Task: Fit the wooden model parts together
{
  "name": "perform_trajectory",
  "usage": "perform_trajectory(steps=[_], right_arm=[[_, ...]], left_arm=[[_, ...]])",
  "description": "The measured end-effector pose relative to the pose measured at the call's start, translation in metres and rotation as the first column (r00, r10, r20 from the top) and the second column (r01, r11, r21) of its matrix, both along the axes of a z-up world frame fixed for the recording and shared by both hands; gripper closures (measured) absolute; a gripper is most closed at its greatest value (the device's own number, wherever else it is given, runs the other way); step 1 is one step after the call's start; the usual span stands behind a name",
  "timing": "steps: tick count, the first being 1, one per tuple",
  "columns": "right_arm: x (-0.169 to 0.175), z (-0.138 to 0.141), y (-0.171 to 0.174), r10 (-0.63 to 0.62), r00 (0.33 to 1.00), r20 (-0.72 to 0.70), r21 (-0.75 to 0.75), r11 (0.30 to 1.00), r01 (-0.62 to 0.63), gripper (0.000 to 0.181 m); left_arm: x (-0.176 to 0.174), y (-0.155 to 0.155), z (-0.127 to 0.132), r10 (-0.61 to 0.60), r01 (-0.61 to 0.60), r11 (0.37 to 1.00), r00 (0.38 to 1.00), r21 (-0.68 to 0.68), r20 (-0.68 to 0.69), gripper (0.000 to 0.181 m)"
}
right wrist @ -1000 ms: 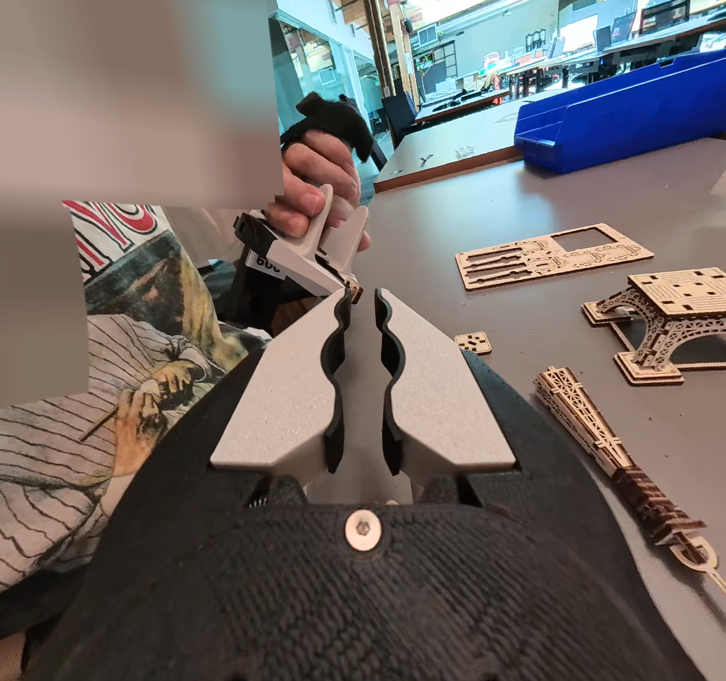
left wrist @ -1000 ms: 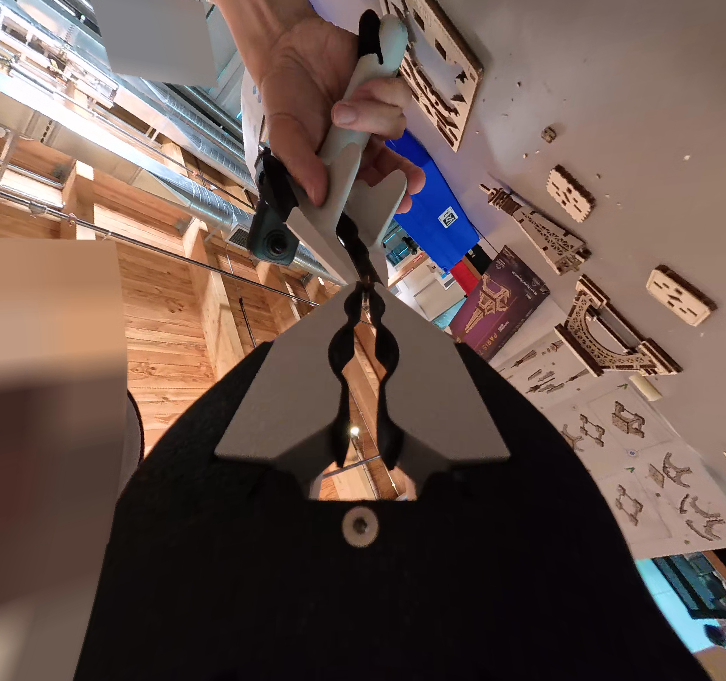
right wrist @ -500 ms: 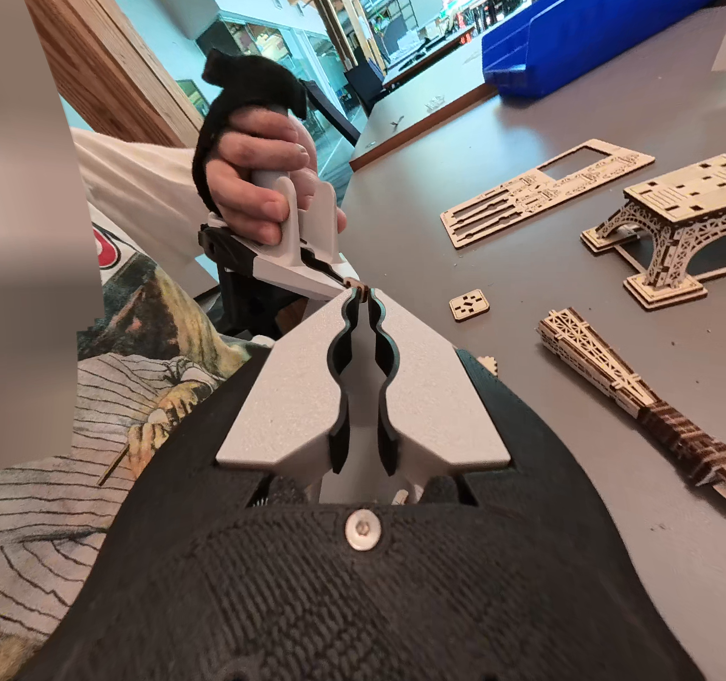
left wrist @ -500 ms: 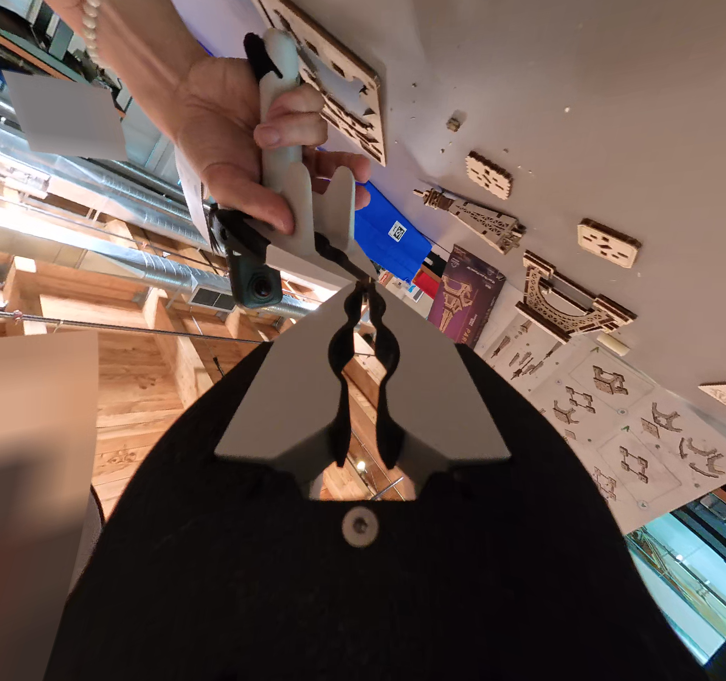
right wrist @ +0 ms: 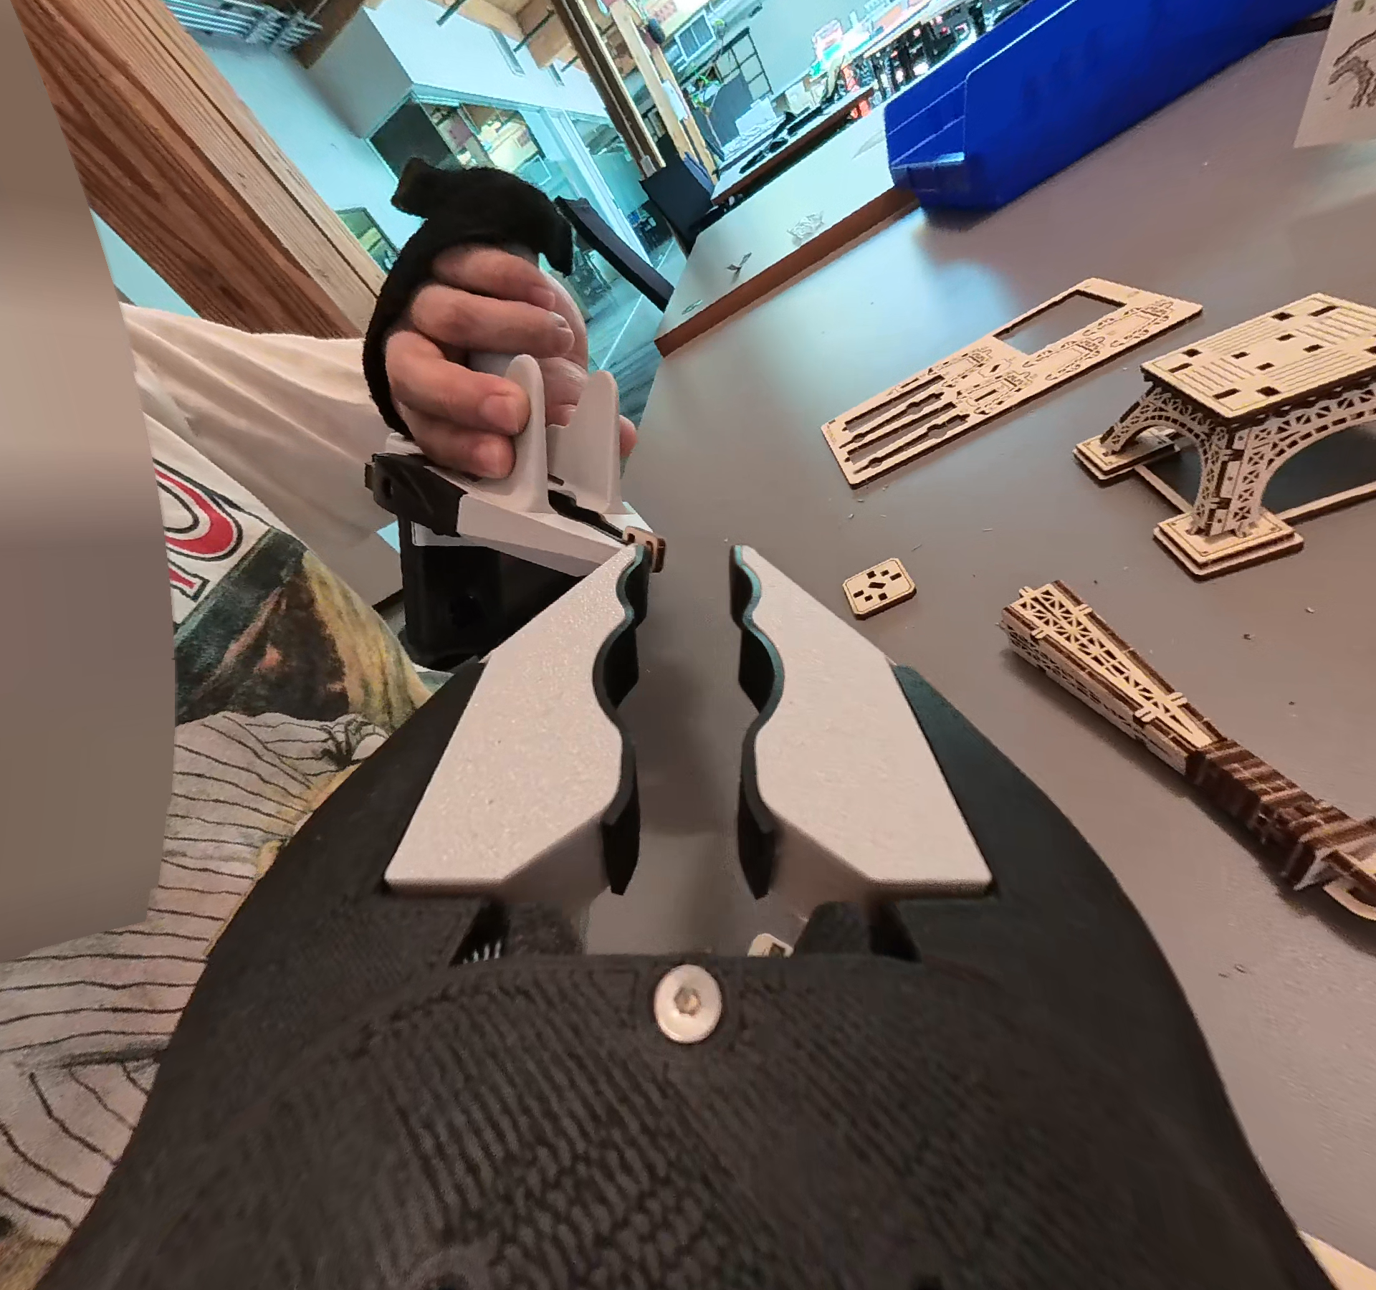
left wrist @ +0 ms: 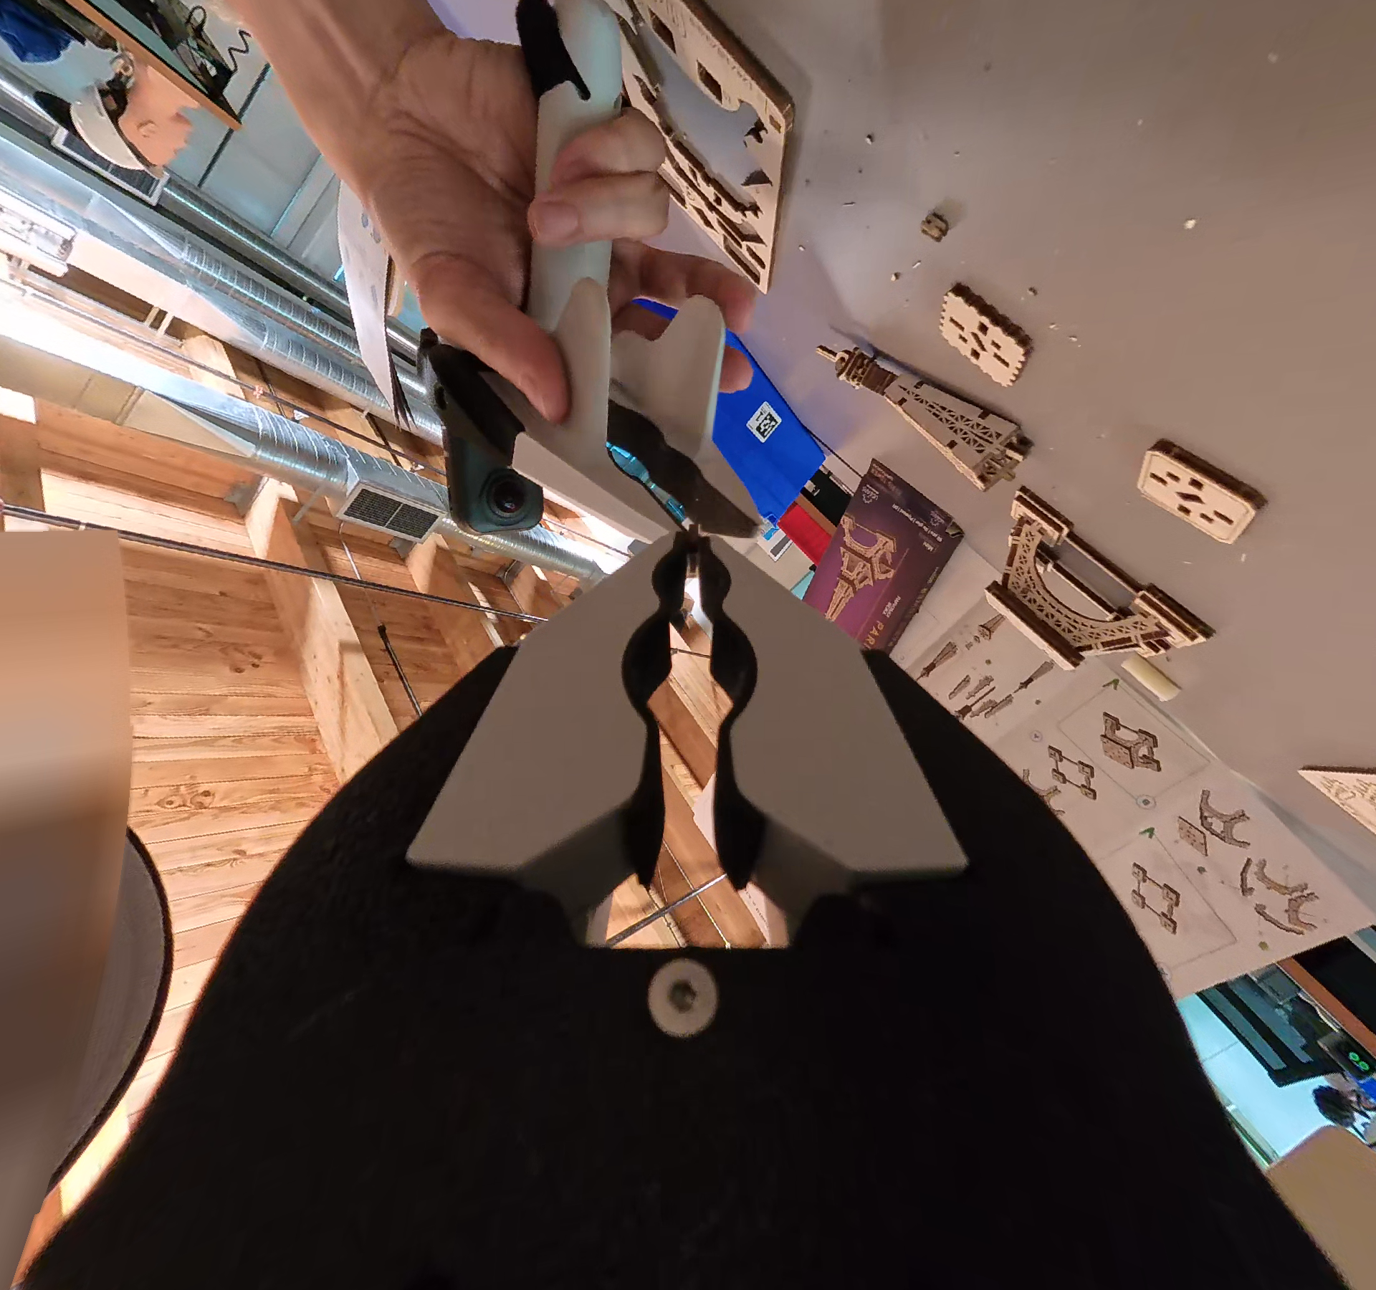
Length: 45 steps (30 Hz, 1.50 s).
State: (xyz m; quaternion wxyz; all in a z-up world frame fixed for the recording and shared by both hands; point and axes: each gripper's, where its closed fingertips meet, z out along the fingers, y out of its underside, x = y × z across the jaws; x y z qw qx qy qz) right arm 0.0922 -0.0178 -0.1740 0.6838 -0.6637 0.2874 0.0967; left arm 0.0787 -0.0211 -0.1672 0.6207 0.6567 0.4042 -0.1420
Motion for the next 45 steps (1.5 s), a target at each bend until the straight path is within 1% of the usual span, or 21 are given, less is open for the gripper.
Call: perform_trajectory(steps=[2,4,11,15,18,23,26,28,31,35,38,42,43,45], right_arm=[[0.002,-0.001,0.000,-0.018,1.000,0.004,-0.013,1.000,0.018,0.155],[0.002,-0.001,0.000,-0.018,1.000,-0.001,-0.008,1.000,0.018,0.156],[0.005,-0.004,-0.001,-0.037,0.999,-0.005,-0.022,0.999,0.036,0.149],[0.008,-0.007,-0.001,-0.055,0.998,-0.011,-0.034,0.998,0.055,0.147],[0.011,-0.012,-0.001,-0.080,0.997,-0.010,-0.071,0.994,0.079,0.141],[0.013,-0.018,0.001,-0.093,0.996,0.008,-0.128,0.987,0.094,0.145],[0.010,-0.022,0.002,-0.082,0.996,0.014,-0.164,0.983,0.084,0.153],[0.007,-0.023,0.004,-0.064,0.998,0.020,-0.175,0.982,0.066,0.163],[0.005,-0.022,0.004,-0.049,0.999,0.012,-0.168,0.985,0.050,0.170],[0.002,-0.029,0.007,-0.023,0.999,-0.028,-0.196,0.981,0.017,0.178],[0.006,-0.032,0.005,-0.053,0.998,-0.037,-0.210,0.977,0.044,0.170],[0.005,-0.031,0.004,-0.043,0.998,-0.049,-0.194,0.981,0.033,0.167],[0.007,-0.030,0.001,-0.052,0.998,-0.042,-0.191,0.981,0.043,0.158],[0.013,-0.028,-0.006,-0.093,0.996,-0.008,-0.200,0.976,0.089,0.129]], left_arm=[[0.000,0.001,0.000,0.000,0.000,1.000,1.000,-0.002,-0.001,0.181],[0.000,0.001,0.000,0.004,-0.004,1.000,1.000,-0.002,-0.001,0.181],[0.001,0.002,-0.001,0.007,-0.007,1.000,1.000,0.003,-0.002,0.181],[0.002,0.002,-0.004,0.013,-0.013,1.000,1.000,0.024,0.004,0.181],[0.002,0.003,-0.009,0.022,-0.023,0.998,1.000,0.056,0.015,0.181],[0.005,0.004,-0.016,0.038,-0.042,0.992,0.998,0.117,0.043,0.181],[0.006,0.004,-0.022,0.051,-0.060,0.986,0.997,0.157,0.063,0.180],[0.006,0.003,-0.026,0.052,-0.066,0.982,0.995,0.175,0.081,0.181],[0.007,0.002,-0.027,0.053,-0.069,0.978,0.995,0.194,0.086,0.180],[0.006,0.003,-0.036,0.034,-0.061,0.969,0.993,0.241,0.116,0.180],[0.007,0.003,-0.037,0.022,-0.056,0.965,0.991,0.255,0.135,0.180],[0.004,0.002,-0.036,-0.005,-0.028,0.971,0.990,0.239,0.139,0.180],[0.002,0.001,-0.033,-0.016,-0.013,0.977,0.991,0.214,0.132,0.180],[-0.003,0.000,-0.024,-0.040,0.023,0.988,0.994,0.154,0.104,0.181]])
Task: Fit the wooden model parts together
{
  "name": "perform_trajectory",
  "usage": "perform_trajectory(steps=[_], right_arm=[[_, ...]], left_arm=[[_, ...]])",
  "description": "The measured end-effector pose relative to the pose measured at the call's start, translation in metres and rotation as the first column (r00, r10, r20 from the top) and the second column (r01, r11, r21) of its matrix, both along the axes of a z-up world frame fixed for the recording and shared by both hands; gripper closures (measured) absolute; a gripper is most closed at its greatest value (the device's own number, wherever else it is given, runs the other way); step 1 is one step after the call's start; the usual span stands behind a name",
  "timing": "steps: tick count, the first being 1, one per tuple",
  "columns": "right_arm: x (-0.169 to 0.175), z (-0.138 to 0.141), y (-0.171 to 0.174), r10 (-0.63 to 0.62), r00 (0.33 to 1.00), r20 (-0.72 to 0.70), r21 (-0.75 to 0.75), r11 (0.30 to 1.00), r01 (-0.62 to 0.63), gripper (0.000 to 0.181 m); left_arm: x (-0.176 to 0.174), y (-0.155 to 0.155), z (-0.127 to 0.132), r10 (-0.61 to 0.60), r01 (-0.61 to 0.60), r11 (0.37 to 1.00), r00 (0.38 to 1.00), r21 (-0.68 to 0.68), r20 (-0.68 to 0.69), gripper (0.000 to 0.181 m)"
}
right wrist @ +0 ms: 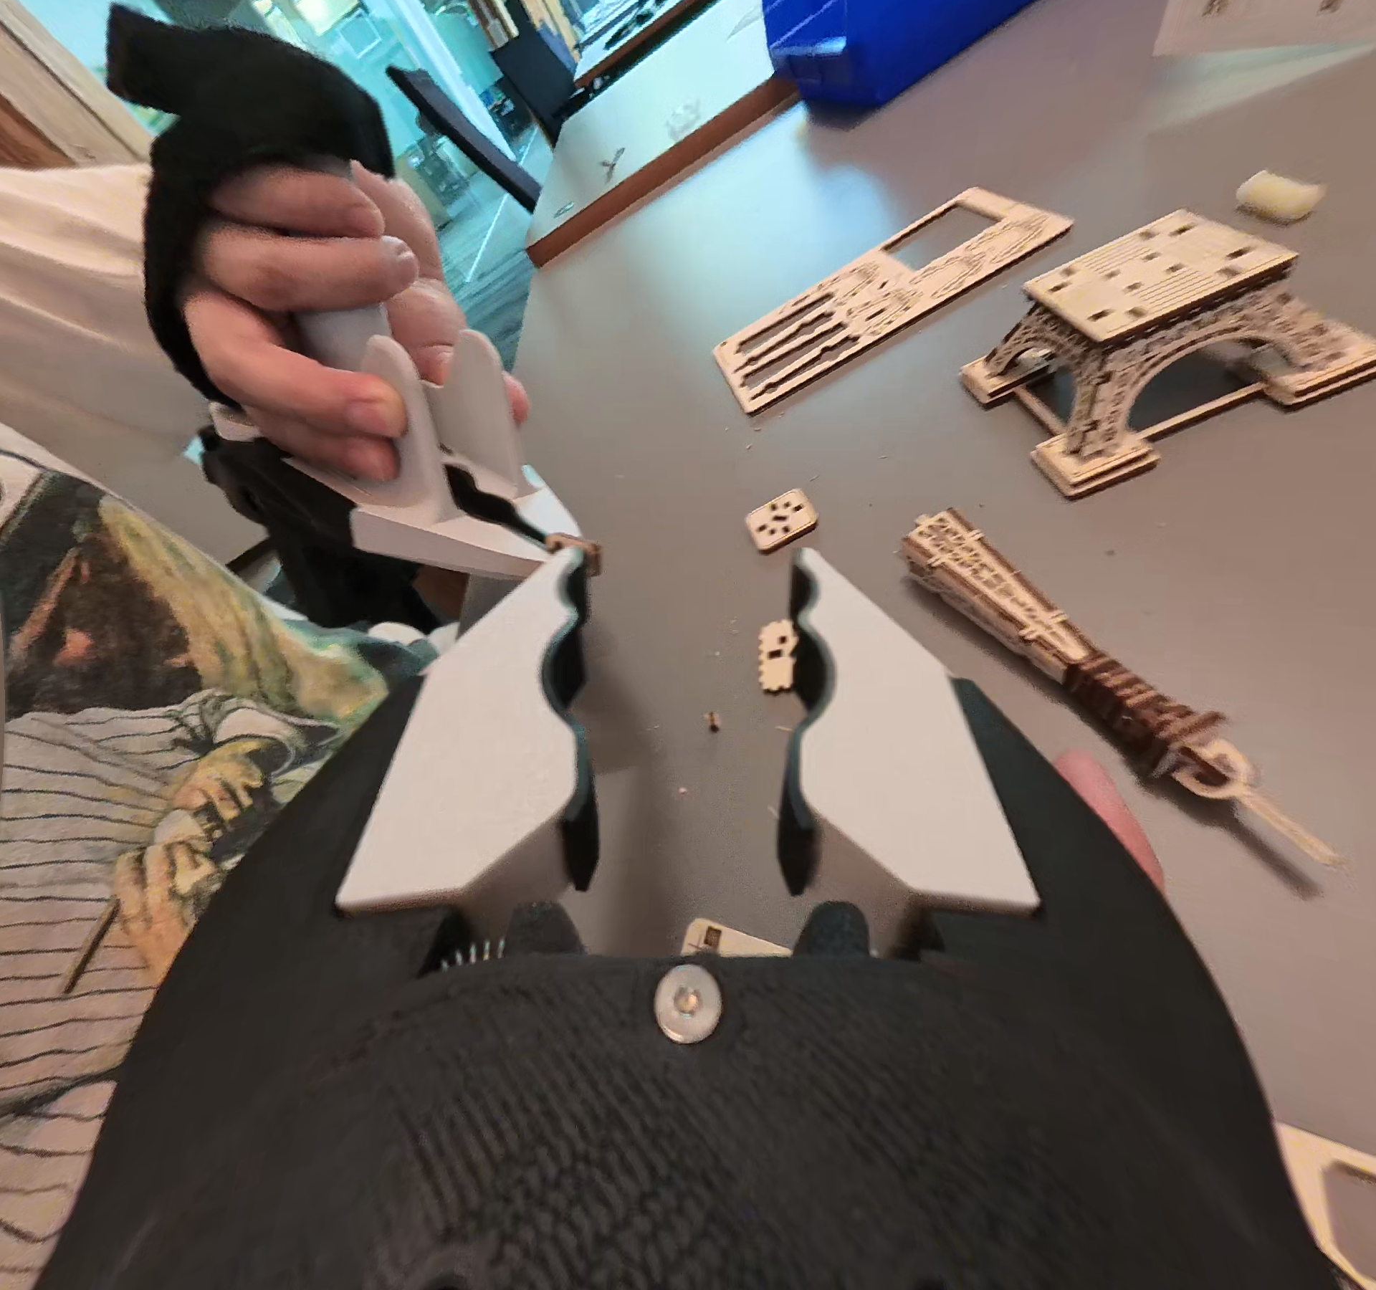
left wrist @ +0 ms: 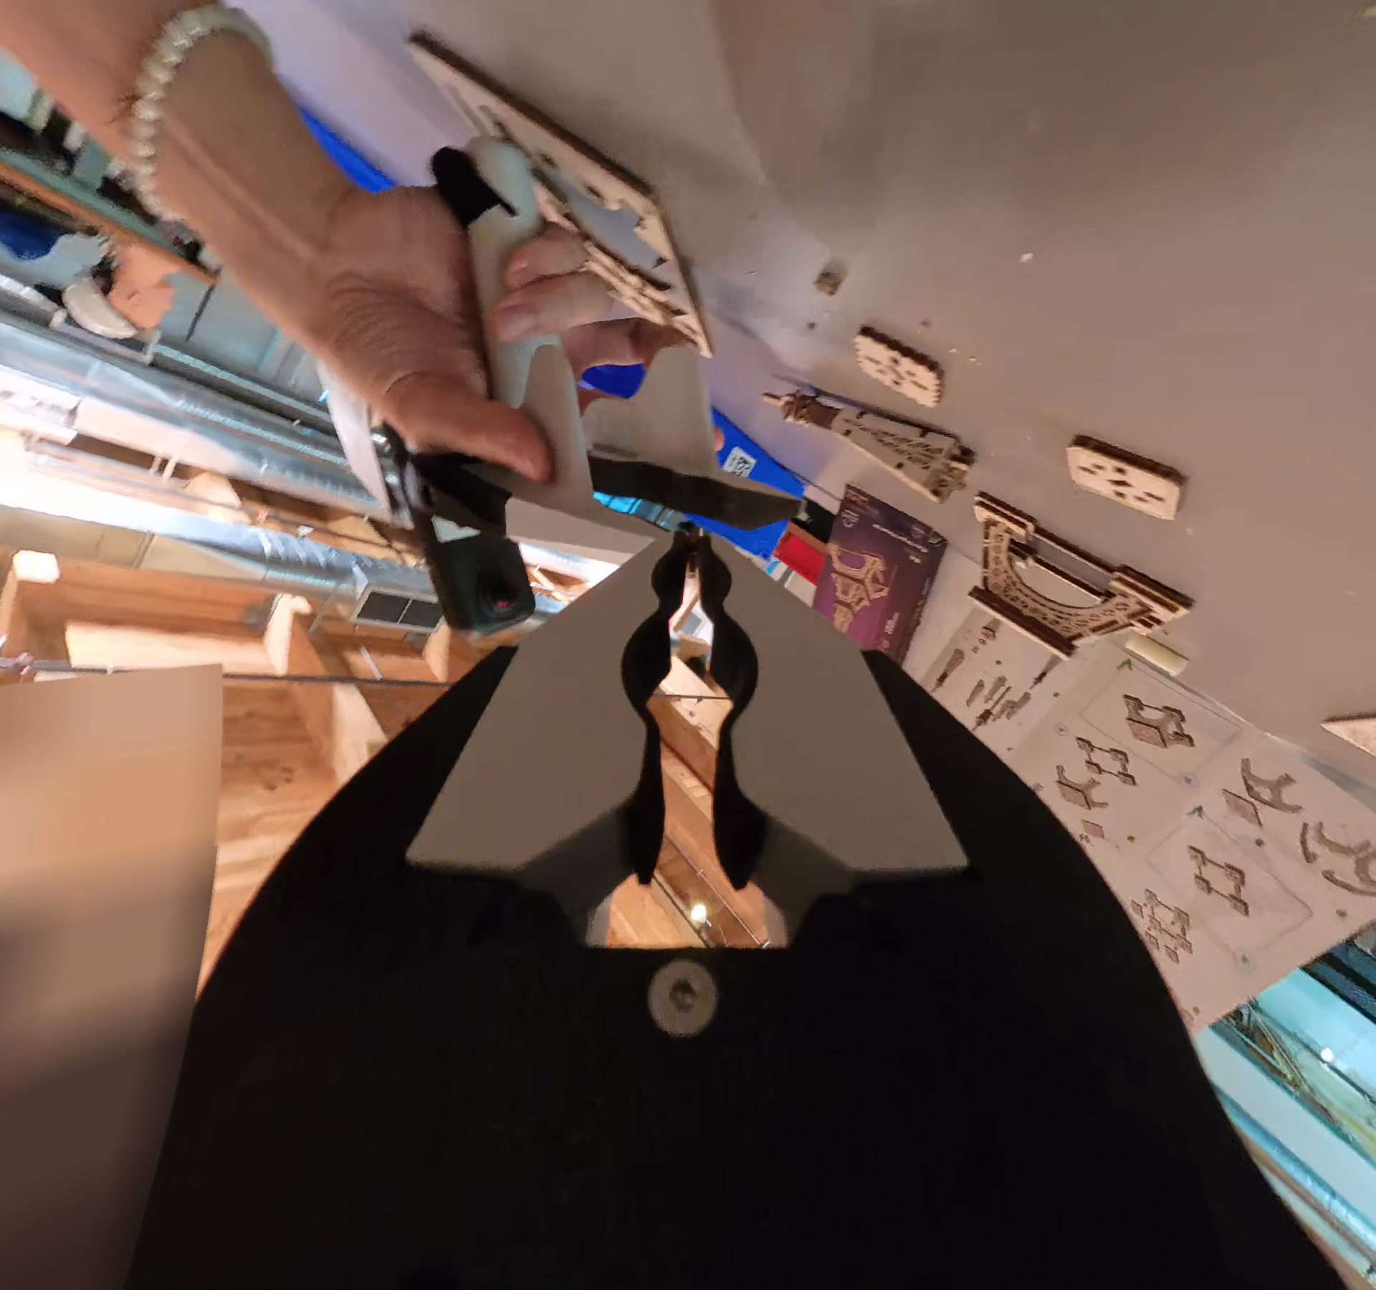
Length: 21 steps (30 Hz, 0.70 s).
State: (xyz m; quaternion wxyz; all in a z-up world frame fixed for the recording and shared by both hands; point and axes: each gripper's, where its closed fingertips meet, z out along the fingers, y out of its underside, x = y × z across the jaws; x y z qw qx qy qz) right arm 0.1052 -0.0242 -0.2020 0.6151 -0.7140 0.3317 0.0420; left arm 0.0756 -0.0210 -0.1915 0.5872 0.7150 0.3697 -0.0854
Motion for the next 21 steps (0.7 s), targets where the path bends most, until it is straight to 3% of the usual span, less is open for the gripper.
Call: perform_trajectory(steps=[2,8,21], right_arm=[[0.004,0.006,-0.006,-0.035,0.999,0.040,0.003,0.999,0.035,0.110],[0.004,0.022,-0.007,-0.039,0.997,0.062,0.088,0.996,0.034,0.111],[0.009,0.017,-0.006,-0.076,0.996,0.043,0.073,0.995,0.073,0.110]], left_arm=[[-0.002,-0.001,0.009,-0.024,0.024,0.998,1.000,-0.060,-0.003,0.181],[-0.002,-0.003,0.024,-0.026,0.021,0.990,0.999,-0.141,-0.033,0.181],[-0.001,0.000,0.017,-0.014,0.014,0.996,1.000,-0.087,-0.003,0.181]])
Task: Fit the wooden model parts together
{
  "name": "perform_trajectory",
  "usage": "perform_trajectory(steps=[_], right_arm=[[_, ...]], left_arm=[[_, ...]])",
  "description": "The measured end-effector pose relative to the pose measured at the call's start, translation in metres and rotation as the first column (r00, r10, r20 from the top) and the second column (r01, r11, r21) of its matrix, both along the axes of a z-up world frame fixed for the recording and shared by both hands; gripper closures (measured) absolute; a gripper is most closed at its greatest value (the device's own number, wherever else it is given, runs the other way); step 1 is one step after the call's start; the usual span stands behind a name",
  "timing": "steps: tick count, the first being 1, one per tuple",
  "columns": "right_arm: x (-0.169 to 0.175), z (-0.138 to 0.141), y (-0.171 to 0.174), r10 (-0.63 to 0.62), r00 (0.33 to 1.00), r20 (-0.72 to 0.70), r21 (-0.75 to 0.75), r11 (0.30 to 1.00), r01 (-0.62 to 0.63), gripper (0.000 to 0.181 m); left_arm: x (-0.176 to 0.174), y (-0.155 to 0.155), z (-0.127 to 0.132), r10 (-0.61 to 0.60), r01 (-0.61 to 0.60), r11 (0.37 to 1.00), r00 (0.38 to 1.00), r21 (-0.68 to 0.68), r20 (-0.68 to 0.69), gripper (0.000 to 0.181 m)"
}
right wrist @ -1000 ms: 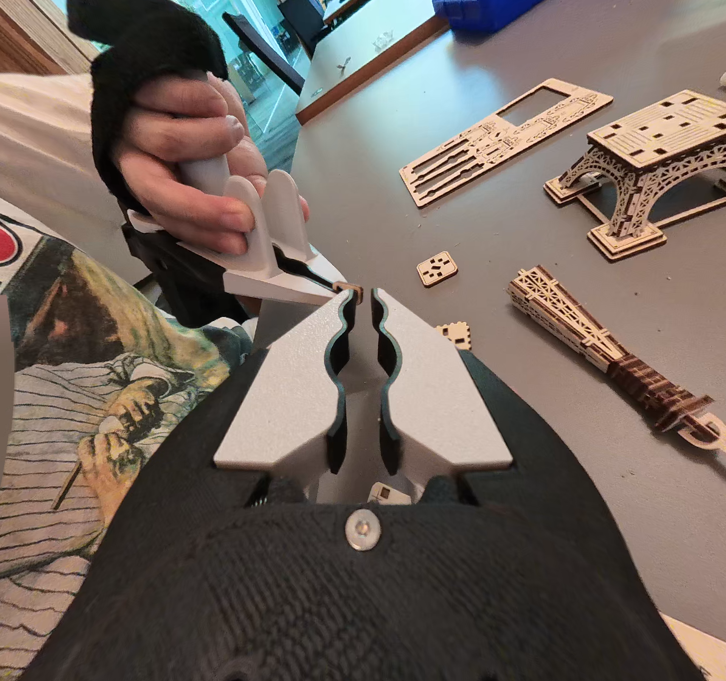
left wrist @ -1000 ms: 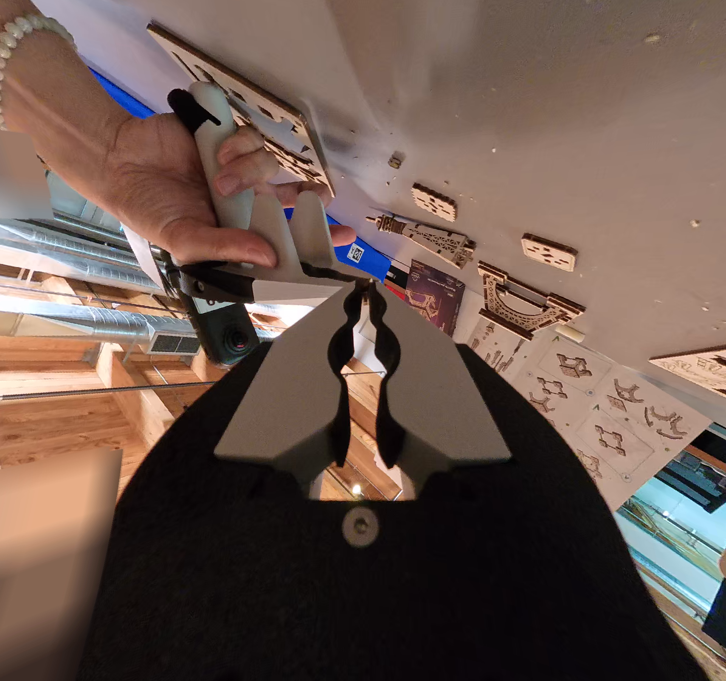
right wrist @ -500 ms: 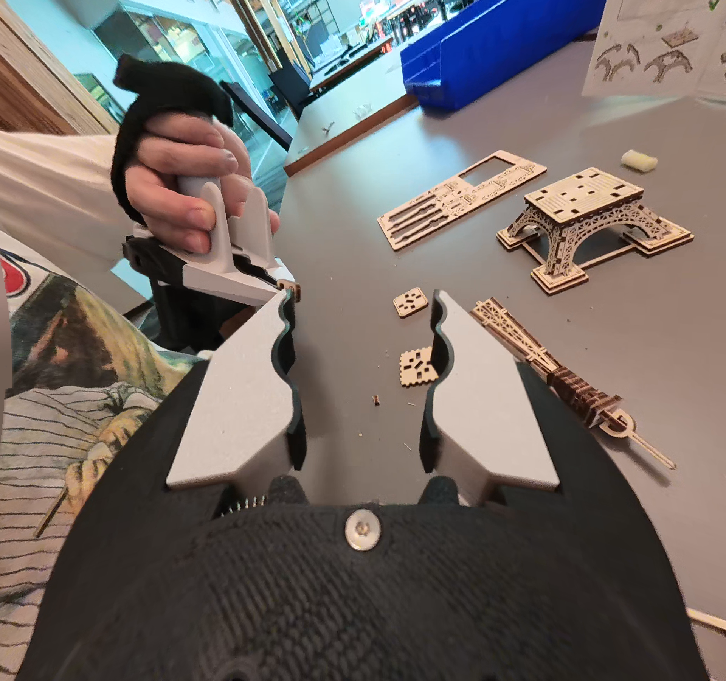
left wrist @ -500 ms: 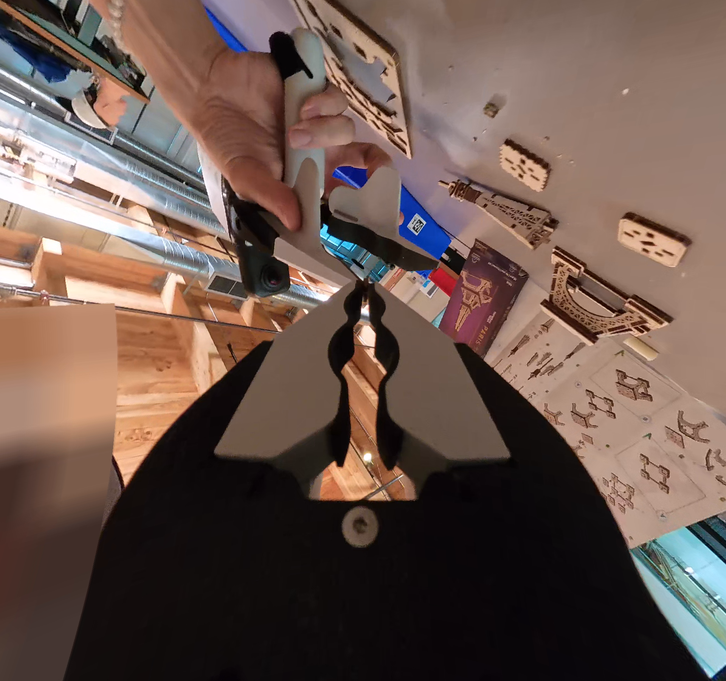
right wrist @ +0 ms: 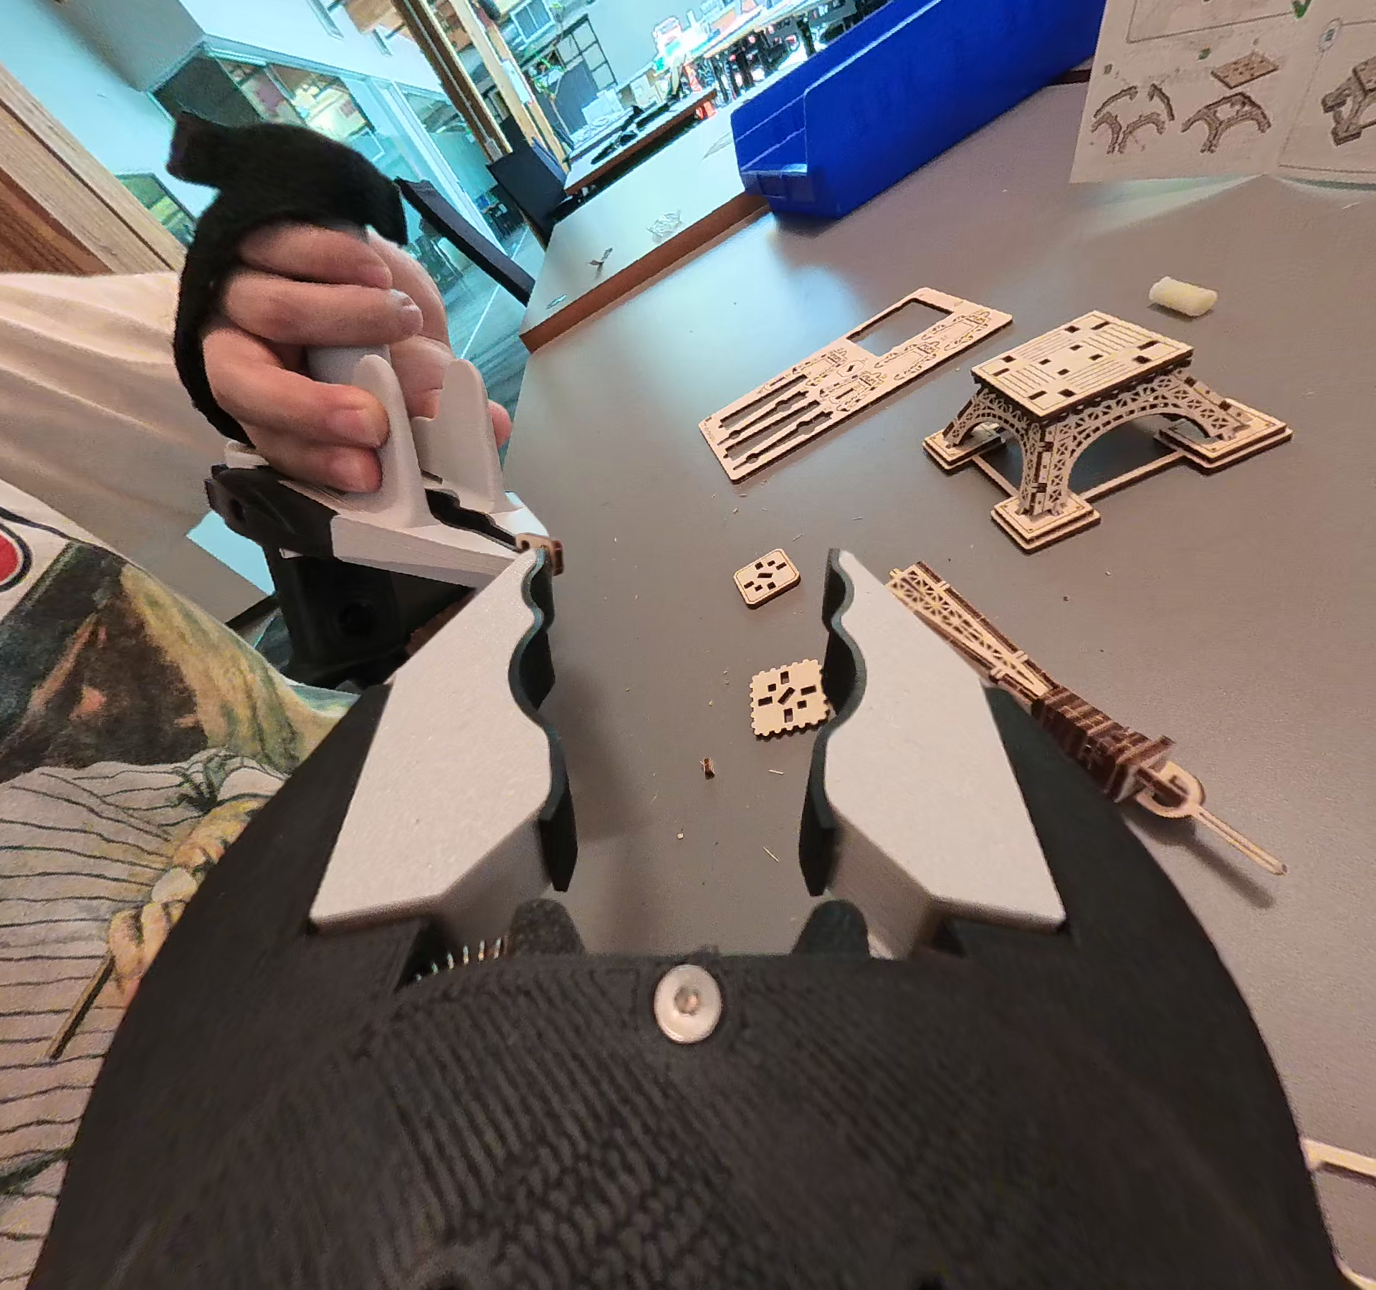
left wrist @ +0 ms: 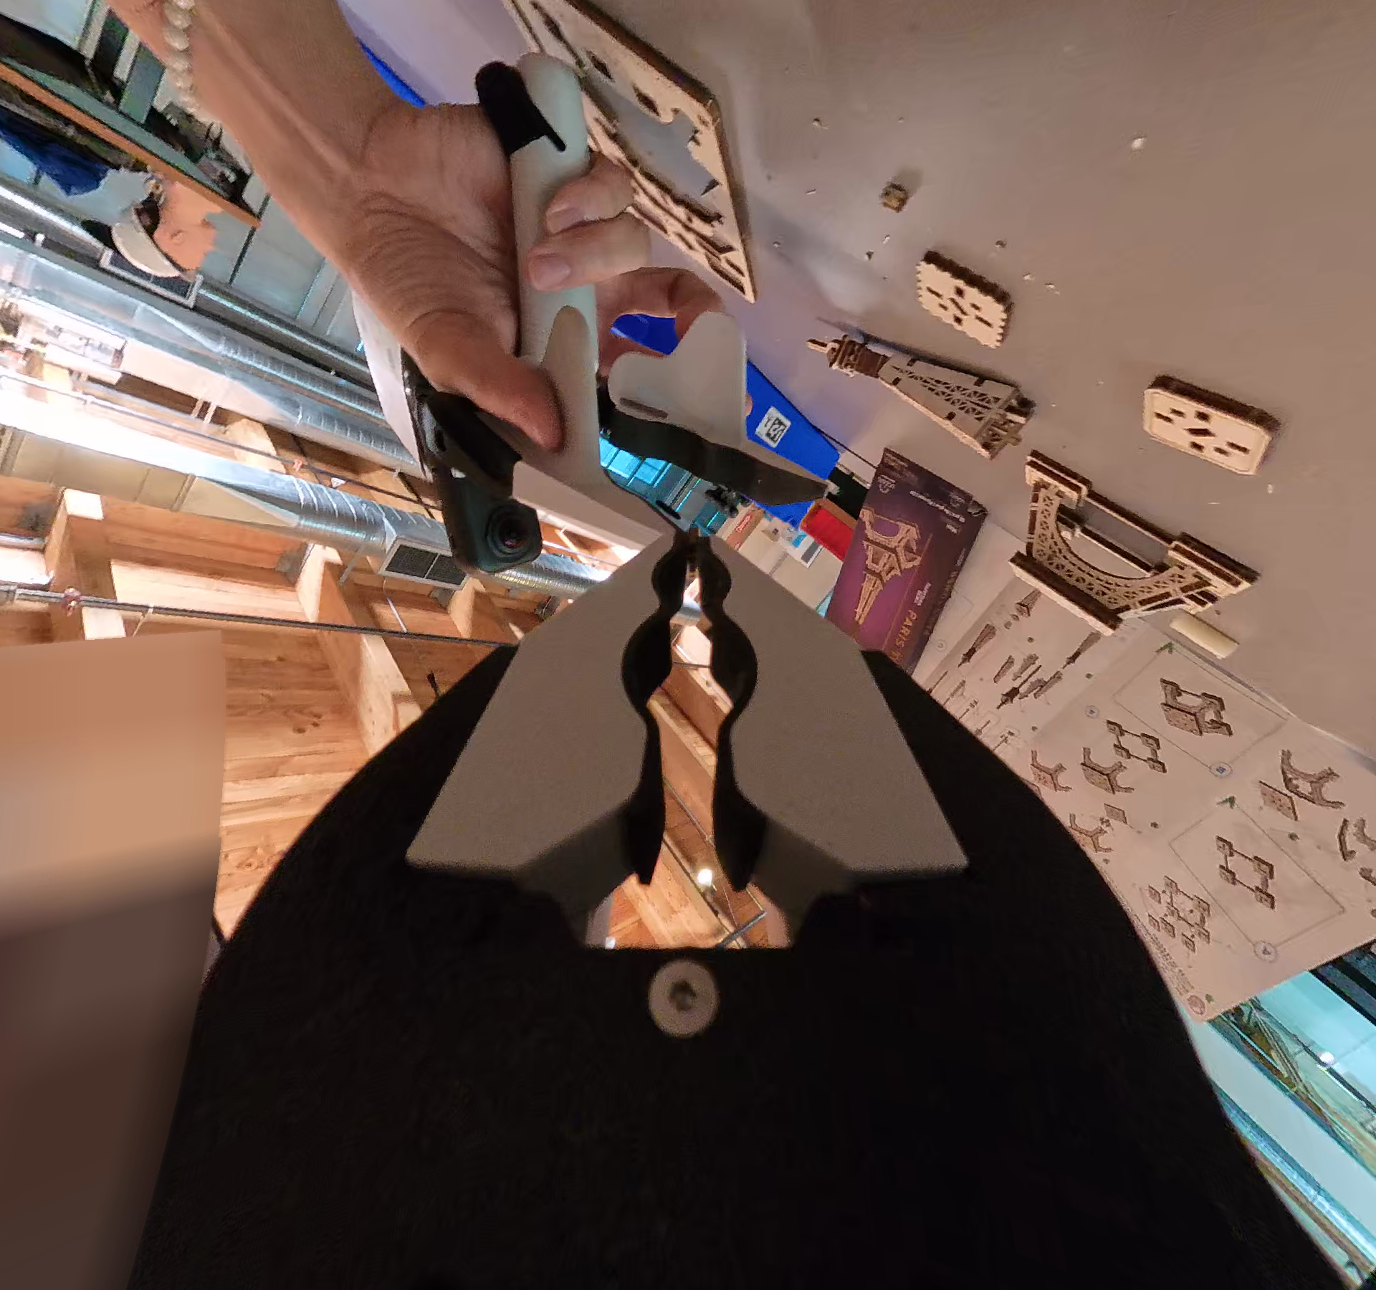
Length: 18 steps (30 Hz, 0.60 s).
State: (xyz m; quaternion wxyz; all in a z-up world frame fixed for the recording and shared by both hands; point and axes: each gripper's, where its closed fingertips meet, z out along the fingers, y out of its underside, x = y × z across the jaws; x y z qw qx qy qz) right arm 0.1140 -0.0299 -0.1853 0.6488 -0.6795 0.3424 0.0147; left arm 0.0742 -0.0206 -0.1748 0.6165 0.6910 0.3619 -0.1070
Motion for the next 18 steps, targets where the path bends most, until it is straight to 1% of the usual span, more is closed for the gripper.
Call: perform_trajectory(steps=[2,6,8,10,11,14,16,17,18], right_arm=[[0.001,-0.004,0.000,-0.014,1.000,-0.009,-0.020,1.000,0.014,0.110],[0.006,-0.013,-0.001,-0.061,0.998,-0.023,-0.062,0.996,0.060,0.104],[0.007,-0.015,0.000,-0.062,0.998,-0.031,-0.073,0.996,0.059,0.110],[0.002,-0.015,0.004,-0.026,0.999,-0.024,-0.081,0.996,0.024,0.126],[0.001,-0.015,0.005,-0.018,1.000,-0.018,-0.081,0.997,0.017,0.131],[0.000,-0.016,0.004,-0.013,0.999,-0.032,-0.082,0.997,0.010,0.132],[-0.002,-0.018,0.006,0.004,0.999,-0.035,-0.092,0.996,-0.007,0.137],[-0.003,-0.018,0.005,0.013,0.999,-0.038,-0.088,0.996,-0.016,0.136],[-0.002,-0.017,0.004,0.008,0.999,-0.044,-0.075,0.997,-0.011,0.131]], left_arm=[[0.000,0.001,-0.005,0.004,-0.005,0.999,1.000,0.032,0.018,0.181],[0.002,0.003,-0.014,0.014,-0.019,0.994,0.999,0.104,0.050,0.181],[0.004,0.003,-0.018,0.022,-0.032,0.990,0.997,0.134,0.077,0.181],[0.005,0.003,-0.023,0.017,-0.031,0.986,0.996,0.163,0.088,0.181],[0.005,0.002,-0.024,0.018,-0.034,0.985,0.995,0.171,0.094,0.181],[0.004,0.002,-0.026,0.019,-0.041,0.979,0.994,0.200,0.108,0.180],[0.002,0.002,-0.028,0.013,-0.036,0.977,0.994,0.208,0.112,0.180],[0.002,0.002,-0.028,0.010,-0.029,0.980,0.995,0.196,0.097,0.180],[0.002,0.001,-0.025,0.014,-0.027,0.984,0.997,0.173,0.075,0.181]])
